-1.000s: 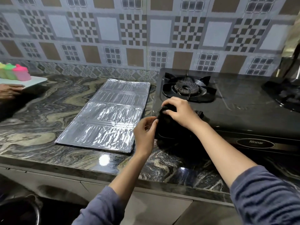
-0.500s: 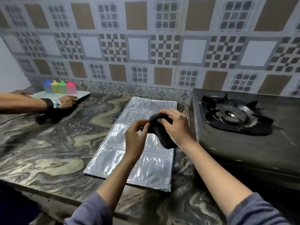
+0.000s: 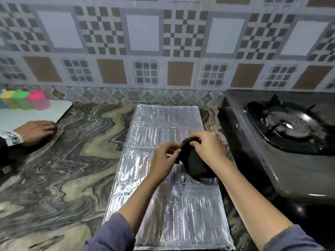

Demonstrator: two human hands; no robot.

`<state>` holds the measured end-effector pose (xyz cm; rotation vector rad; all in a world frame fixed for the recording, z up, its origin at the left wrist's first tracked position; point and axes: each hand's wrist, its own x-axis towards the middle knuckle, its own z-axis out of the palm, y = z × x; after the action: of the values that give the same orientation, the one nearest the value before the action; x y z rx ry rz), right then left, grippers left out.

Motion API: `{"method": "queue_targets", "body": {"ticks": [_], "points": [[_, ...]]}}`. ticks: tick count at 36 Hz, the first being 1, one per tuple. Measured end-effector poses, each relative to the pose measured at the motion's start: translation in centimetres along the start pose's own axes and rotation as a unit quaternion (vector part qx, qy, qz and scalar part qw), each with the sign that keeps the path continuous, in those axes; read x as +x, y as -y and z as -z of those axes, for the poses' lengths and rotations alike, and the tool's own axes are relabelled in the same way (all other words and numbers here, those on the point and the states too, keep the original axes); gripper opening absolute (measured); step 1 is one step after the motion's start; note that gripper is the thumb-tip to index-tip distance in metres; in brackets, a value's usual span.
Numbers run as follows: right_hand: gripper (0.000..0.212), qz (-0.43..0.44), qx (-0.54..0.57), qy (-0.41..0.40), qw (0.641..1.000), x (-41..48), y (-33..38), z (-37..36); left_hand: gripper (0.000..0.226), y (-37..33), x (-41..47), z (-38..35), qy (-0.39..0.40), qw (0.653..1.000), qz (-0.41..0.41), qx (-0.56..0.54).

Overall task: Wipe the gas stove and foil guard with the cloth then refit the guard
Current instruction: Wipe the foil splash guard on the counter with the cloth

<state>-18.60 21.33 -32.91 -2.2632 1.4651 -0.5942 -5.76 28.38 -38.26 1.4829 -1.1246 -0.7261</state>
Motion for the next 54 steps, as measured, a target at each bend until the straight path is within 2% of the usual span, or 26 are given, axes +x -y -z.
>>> {"method": "queue_targets", "body": {"ticks": [5, 10, 13, 16, 20, 26, 32, 39, 46, 50, 54], "points": [[0.018, -0.059, -0.066, 0.02, 0.996, 0.9, -1.4, -2.8, 0.011, 2.3, 2.6, -0.3, 0.055, 0.995, 0.019, 0.079], [0.052, -0.039, -0.046, 0.121, 0.991, -0.3, -3.9, -6.8, 0.017, 4.0, 3.4, 0.7, 0.086, 0.986, 0.037, 0.137], [0.054, -0.038, -0.07, 0.103, 0.991, -0.8, -4.2, -7.9, 0.024, 4.7, 3.6, 2.7, 0.075, 0.978, 0.009, 0.196], [0.054, -0.056, -0.099, 0.068, 0.991, -1.1, -3.8, -8.3, 0.029, 5.6, 4.0, 5.4, 0.03, 0.959, -0.022, 0.282], [0.06, -0.087, -0.116, 0.018, 0.989, -1.3, -3.3, -9.2, 0.037, 6.9, 3.8, 8.9, -0.028, 0.937, -0.013, 0.349], [0.077, -0.145, -0.131, 0.005, 0.981, -1.0, -2.3, -10.7, 0.056, 9.4, 3.2, 11.1, 0.021, 0.892, 0.031, 0.451], [0.081, -0.157, -0.142, 0.011, 0.977, -0.4, -2.2, -11.4, 0.058, 9.9, 3.1, 10.9, 0.05, 0.872, 0.038, 0.486], [0.079, -0.15, -0.162, 0.022, 0.975, 1.8, -2.4, -12.0, 0.064, 10.2, 3.0, 10.8, 0.052, 0.87, 0.044, 0.489], [0.075, -0.12, -0.137, 0.07, 0.981, 4.9, -2.8, -11.2, 0.082, 10.1, 2.9, 10.6, 0.04, 0.864, 0.047, 0.5], [0.077, -0.103, -0.152, 0.047, 0.982, 3.9, -2.3, -11.2, 0.086, 9.9, 2.9, 10.5, 0.029, 0.856, 0.048, 0.513], [0.08, -0.121, -0.149, 0.049, 0.98, 3.4, -2.4, -11.7, 0.087, 10.1, 3.0, 10.4, 0.013, 0.859, 0.059, 0.508]]}}
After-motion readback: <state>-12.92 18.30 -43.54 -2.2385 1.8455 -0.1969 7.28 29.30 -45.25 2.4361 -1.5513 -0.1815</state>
